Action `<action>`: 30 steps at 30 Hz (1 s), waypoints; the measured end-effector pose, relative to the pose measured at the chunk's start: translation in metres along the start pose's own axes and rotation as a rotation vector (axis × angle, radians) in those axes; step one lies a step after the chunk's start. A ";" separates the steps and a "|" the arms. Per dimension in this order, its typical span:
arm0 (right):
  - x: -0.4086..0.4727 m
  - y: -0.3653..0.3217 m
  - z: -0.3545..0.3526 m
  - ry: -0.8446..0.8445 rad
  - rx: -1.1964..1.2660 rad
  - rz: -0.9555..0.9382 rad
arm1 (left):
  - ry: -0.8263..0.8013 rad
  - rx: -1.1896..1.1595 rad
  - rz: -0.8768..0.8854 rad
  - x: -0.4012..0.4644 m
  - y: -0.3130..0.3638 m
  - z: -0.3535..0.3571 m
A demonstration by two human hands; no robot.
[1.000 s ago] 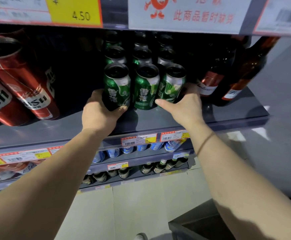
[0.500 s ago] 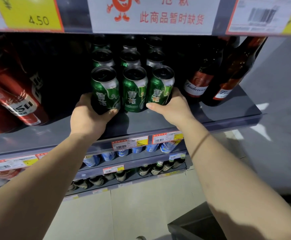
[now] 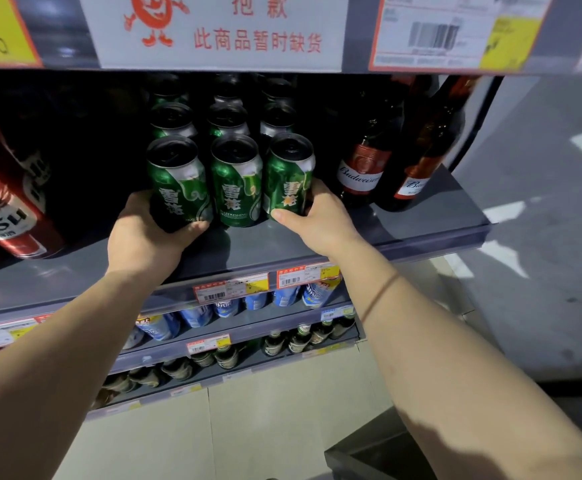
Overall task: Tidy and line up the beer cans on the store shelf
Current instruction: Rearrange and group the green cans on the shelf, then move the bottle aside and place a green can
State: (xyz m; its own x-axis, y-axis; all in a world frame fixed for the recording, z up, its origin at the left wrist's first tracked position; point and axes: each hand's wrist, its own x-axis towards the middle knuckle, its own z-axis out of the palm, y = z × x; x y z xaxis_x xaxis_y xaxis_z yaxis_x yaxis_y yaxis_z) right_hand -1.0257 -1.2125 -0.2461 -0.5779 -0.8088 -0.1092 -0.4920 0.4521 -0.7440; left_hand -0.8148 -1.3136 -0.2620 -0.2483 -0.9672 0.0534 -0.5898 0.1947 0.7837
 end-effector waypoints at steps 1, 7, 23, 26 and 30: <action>-0.001 0.000 -0.004 -0.016 -0.015 -0.008 | -0.003 -0.016 0.006 0.001 0.000 0.000; -0.026 0.044 -0.048 0.514 0.091 0.109 | 0.364 -0.101 0.245 -0.027 0.020 -0.005; 0.024 0.110 -0.121 0.288 -0.118 0.121 | -0.319 -0.091 0.068 -0.025 0.154 0.166; 0.029 0.111 -0.124 0.284 -0.080 0.119 | -0.248 -0.061 0.114 -0.019 0.151 0.179; 0.032 0.105 -0.124 0.325 -0.098 0.182 | -0.165 0.052 0.151 -0.026 0.149 0.186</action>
State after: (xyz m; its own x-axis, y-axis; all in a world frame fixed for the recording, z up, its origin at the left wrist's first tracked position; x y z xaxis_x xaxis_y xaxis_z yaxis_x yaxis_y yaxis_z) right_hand -1.1769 -1.1442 -0.2462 -0.8300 -0.5577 -0.0077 -0.4131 0.6240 -0.6633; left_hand -1.0396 -1.2295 -0.2619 -0.4561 -0.8877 0.0622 -0.5745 0.3471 0.7412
